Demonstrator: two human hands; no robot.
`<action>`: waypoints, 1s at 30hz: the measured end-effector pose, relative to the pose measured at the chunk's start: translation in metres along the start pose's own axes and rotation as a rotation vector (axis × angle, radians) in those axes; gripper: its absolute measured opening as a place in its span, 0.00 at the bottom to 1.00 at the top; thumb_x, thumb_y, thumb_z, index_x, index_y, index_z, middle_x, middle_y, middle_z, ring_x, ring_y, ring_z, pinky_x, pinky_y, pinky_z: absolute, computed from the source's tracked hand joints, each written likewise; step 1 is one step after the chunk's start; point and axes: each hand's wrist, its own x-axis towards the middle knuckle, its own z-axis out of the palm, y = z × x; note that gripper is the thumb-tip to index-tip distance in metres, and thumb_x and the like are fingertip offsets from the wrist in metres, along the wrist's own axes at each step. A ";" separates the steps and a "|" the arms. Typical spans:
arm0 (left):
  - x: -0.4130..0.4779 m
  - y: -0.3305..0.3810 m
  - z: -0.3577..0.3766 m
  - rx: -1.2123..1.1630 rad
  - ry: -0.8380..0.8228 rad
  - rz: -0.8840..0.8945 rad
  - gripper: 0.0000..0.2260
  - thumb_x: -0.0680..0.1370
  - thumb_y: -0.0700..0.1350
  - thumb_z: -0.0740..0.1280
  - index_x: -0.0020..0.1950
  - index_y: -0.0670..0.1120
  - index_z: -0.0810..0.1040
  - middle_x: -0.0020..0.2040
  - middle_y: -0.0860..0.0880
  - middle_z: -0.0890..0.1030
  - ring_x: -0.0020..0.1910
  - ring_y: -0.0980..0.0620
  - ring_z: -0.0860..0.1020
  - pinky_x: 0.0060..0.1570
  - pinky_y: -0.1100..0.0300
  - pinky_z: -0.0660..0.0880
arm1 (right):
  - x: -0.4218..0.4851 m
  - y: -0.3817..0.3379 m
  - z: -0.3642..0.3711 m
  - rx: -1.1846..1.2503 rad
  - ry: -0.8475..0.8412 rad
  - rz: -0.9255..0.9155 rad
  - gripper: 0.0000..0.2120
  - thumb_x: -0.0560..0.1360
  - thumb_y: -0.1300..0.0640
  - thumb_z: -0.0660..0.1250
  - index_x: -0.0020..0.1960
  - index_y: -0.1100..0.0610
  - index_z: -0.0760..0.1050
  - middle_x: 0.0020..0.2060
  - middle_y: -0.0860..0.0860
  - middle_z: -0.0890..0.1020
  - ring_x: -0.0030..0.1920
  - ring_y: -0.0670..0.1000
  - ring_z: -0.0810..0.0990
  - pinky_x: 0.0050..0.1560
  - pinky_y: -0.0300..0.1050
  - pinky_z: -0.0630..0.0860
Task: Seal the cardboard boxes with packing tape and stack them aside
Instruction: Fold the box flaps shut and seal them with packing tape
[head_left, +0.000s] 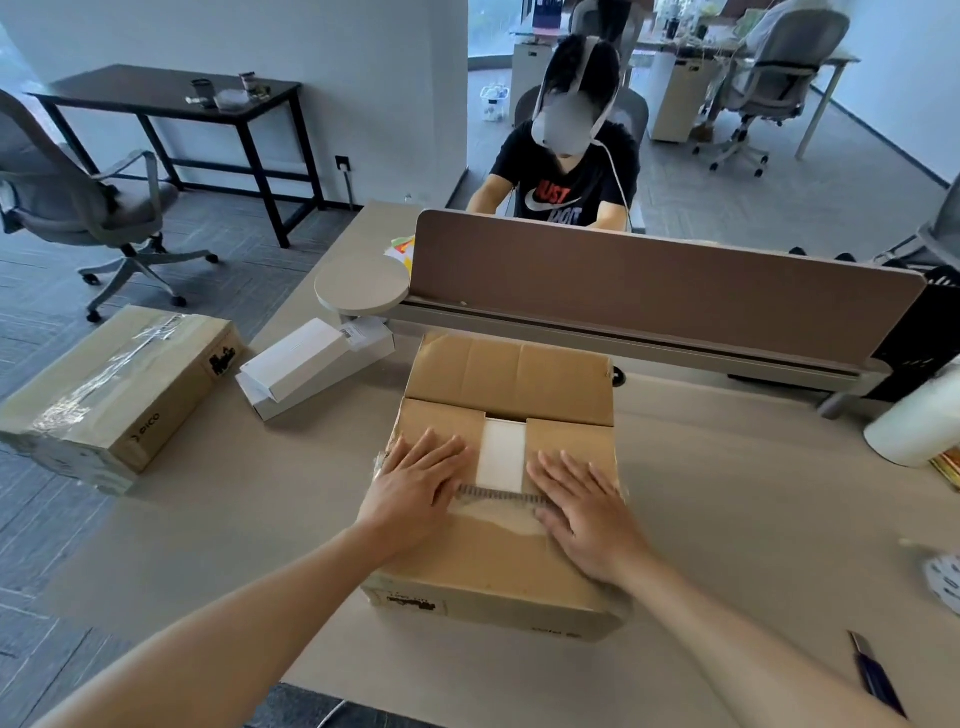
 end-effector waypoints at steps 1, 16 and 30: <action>0.005 0.000 -0.002 -0.040 0.020 -0.011 0.21 0.83 0.58 0.52 0.76 0.60 0.64 0.76 0.64 0.59 0.79 0.57 0.50 0.76 0.57 0.39 | 0.003 0.003 -0.005 0.053 0.022 -0.006 0.27 0.81 0.39 0.51 0.78 0.41 0.51 0.76 0.36 0.48 0.78 0.42 0.43 0.77 0.46 0.41; 0.126 -0.012 -0.061 -0.774 0.099 -0.815 0.27 0.83 0.54 0.59 0.79 0.46 0.58 0.73 0.44 0.69 0.70 0.42 0.69 0.66 0.50 0.67 | 0.089 0.035 -0.074 0.869 0.221 0.782 0.34 0.79 0.54 0.63 0.78 0.53 0.49 0.74 0.54 0.64 0.70 0.57 0.68 0.64 0.50 0.68; 0.096 -0.023 -0.086 -1.033 0.376 -0.629 0.25 0.81 0.66 0.54 0.64 0.48 0.71 0.56 0.48 0.79 0.56 0.49 0.77 0.61 0.50 0.72 | 0.063 0.030 -0.110 1.030 0.532 0.683 0.28 0.83 0.40 0.46 0.61 0.56 0.77 0.58 0.55 0.81 0.57 0.53 0.76 0.63 0.52 0.68</action>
